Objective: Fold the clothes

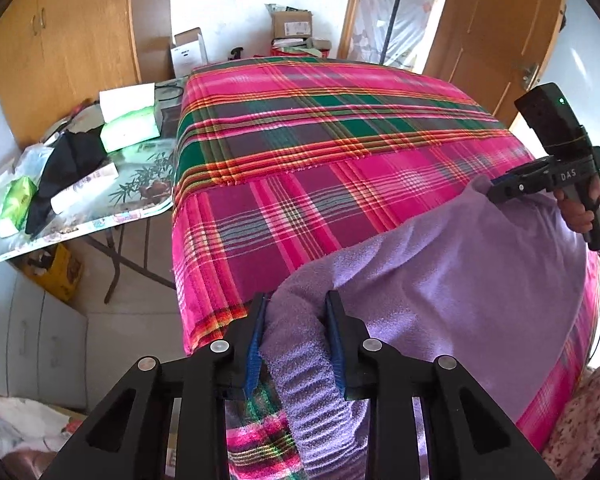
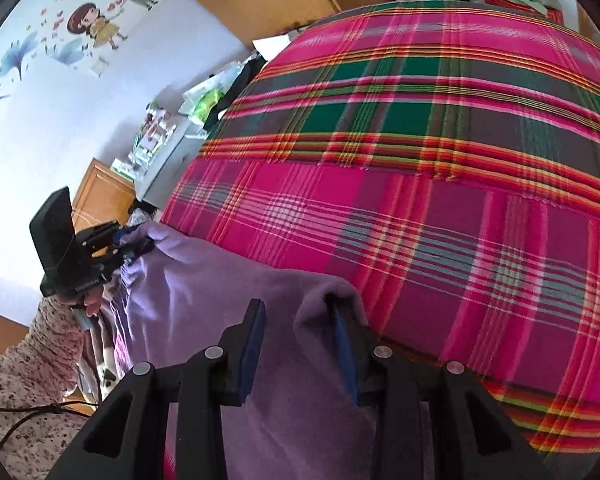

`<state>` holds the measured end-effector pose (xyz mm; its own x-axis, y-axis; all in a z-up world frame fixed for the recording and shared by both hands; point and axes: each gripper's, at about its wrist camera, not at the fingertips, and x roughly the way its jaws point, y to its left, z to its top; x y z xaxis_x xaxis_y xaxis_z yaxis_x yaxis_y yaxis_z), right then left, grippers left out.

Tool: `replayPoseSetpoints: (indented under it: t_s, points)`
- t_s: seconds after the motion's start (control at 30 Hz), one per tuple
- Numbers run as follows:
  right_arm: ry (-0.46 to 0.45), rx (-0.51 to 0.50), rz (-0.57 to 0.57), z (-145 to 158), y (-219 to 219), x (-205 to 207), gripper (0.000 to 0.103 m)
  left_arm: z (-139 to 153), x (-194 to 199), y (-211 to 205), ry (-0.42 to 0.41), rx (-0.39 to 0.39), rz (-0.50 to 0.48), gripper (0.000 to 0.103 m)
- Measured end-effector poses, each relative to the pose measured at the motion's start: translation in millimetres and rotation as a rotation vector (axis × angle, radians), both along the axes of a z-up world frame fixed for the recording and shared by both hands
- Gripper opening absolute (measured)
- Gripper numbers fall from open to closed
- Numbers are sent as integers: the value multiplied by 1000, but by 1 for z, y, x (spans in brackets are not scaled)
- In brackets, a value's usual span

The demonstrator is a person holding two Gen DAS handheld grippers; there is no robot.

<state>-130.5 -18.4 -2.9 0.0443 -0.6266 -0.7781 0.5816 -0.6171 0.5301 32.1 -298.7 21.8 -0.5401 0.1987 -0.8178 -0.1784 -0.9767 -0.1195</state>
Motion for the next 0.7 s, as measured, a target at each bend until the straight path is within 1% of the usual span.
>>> replayPoseSetpoints:
  t_s: [0.07,0.1,0.13,0.17,0.2,0.27,0.37,0.53,0.6,0.7]
  points:
    - [9,3,13,-1,-6,0,36,-1,0,0,2,3,3,29]
    - [13,4,17,-2,-8,-1,32,-1,1,0,3,4,5,29]
    - [19,-3,2,-1,-7,-2,26,-1,2,0,3,5,7,29]
    - [25,-14,-27,-1,-3,-4,10,-1,2,0,4,2,7,29]
    - [26,-32,-54,0,3,-8,6,-1,3,0,3,1,8,29]
    - [15,-83,-99,2,14,-13,5,-1,2,0,1,-1,8,29]
    - [67,-113,-143,13,22,-12,5,0,1,1,-2,-9,9,29]
    - [126,-75,-137,17,14,-12,5,-2,-1,-3,-7,-4,24,29]
    - [120,-36,-136,6,11,-16,5,-2,-2,-3,-9,-2,29,29]
    - [85,-25,-144,-6,14,-19,5,-3,-3,-1,-16,-13,28,29]
